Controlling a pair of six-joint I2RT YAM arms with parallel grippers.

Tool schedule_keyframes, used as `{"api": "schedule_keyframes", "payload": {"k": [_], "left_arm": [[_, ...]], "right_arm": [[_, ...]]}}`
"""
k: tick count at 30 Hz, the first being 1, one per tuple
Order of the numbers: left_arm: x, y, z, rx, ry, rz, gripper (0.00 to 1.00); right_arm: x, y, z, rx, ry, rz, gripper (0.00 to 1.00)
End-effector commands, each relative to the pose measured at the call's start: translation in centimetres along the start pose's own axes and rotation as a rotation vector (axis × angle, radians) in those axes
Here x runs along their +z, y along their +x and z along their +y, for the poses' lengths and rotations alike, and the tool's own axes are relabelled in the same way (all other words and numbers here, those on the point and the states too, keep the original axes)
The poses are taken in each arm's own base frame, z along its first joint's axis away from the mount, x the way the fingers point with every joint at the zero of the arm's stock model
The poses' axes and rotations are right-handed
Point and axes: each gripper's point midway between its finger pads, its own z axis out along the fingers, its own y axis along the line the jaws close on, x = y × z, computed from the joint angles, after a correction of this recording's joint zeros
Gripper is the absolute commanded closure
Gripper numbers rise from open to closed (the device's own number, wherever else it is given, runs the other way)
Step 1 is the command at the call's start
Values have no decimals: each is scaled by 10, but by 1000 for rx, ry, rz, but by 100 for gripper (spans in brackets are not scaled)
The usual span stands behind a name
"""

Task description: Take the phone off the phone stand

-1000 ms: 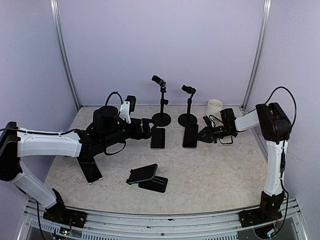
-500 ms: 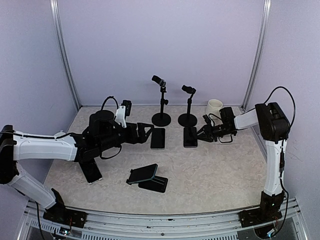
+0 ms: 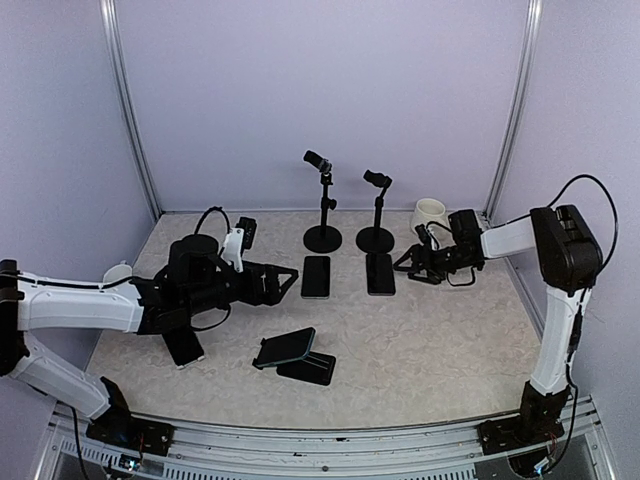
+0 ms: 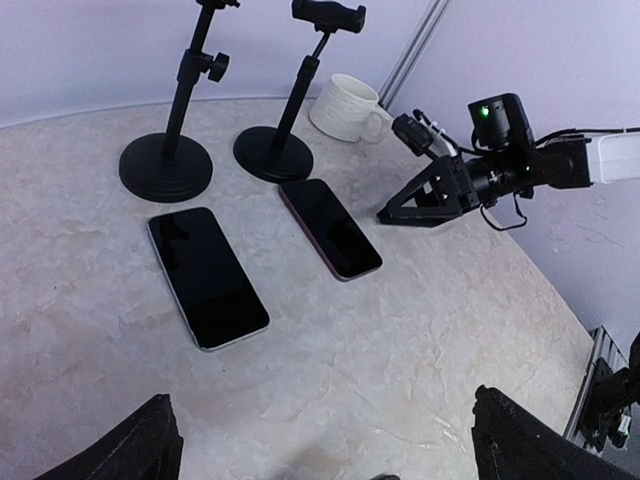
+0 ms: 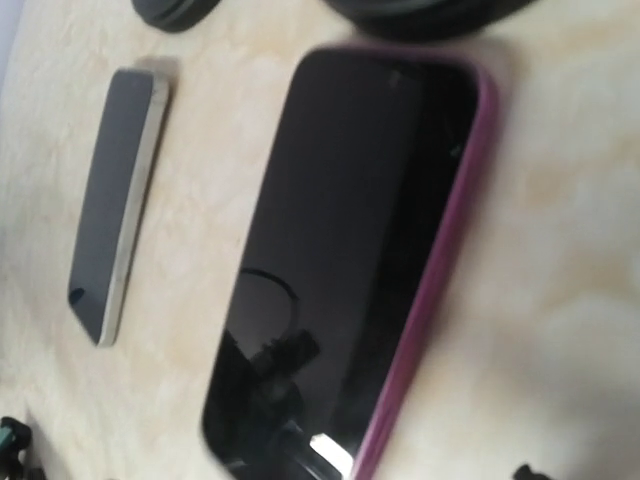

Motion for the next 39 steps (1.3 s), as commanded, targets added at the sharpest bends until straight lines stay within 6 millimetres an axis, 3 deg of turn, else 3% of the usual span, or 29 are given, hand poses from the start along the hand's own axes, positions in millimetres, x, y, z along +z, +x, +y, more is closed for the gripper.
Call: {"api": "schedule_keyframes", "payload": {"k": [1,8,14,19,22,27,33,39], "left_arm": [[-11,22,1,17,40,68,1],[-30,45,4,-1,69,107,2],[-33,49,22,-62,15,130,2],[-31,48,33,-117,20,132,3],[-29,45,36,-122,21,138,3],[-25,47,41,-127,0,151,4],[-23,49,42,-139,0,153,4],[-24,49,44,-132,-12,151,4]], "right_arm": [[-26,-4,28,-69,2,-58,17],[-29,35,84,-178,-78,-9,17],[-17,99,137,-285,-135,78,20],[-14,150,169,-307,-224,120,24],[-11,179,184,-325,-270,140,27],[0,226,204,-312,-341,191,41],[23,259,229,-339,-370,254,52],[41,284,243,-342,-392,317,54]]}}
